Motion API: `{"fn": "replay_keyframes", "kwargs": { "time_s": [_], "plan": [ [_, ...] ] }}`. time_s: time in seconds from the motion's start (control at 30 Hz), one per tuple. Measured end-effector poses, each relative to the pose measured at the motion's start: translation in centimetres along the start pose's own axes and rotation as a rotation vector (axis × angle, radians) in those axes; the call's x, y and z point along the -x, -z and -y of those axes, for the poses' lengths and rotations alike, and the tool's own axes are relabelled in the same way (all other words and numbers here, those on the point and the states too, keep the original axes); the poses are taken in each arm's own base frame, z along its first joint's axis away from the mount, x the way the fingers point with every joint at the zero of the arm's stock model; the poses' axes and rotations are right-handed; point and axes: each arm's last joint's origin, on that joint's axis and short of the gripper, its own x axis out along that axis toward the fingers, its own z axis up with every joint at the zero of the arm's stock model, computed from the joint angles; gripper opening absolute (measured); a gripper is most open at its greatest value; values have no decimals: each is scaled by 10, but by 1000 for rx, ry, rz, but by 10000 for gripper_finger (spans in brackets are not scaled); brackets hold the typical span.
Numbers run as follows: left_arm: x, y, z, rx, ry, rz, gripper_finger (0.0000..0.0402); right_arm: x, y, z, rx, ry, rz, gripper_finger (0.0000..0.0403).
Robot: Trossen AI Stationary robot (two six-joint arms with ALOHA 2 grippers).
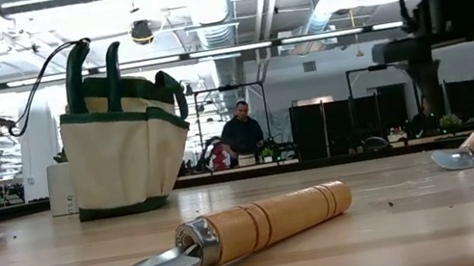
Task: Pick & Place Garden tools in Gardening bag
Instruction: Put the trowel into the gardening bag
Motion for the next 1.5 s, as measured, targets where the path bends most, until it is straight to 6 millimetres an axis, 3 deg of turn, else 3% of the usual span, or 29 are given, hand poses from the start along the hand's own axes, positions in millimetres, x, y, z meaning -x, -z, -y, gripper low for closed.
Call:
{"fn": "replay_keyframes", "kwargs": {
  "time_s": [0.13, 0.33, 0.67, 0.83, 1.2, 1.5],
  "plan": [
    [0, 0, 0, 0, 0, 0, 19, -4, 5, 5, -45, 3, -1, 310],
    [0, 0, 0, 0, 1, 0, 19, -29, 11, 4, -106, -97, -49, 310],
    [0, 0, 0, 0, 1, 1, 19, -51, -1, 6, -160, -82, -56, 300],
    [0, 0, 0, 0, 2, 1, 19, -54, -7, 2, -147, -81, -70, 243],
    [0, 0, 0, 0, 2, 1, 19, -55, -15, -9, -107, -173, -29, 59],
    [0, 0, 0, 0, 1, 1, 19, -54, -34, -40, -78, -429, 107, 58]
  ]
}}
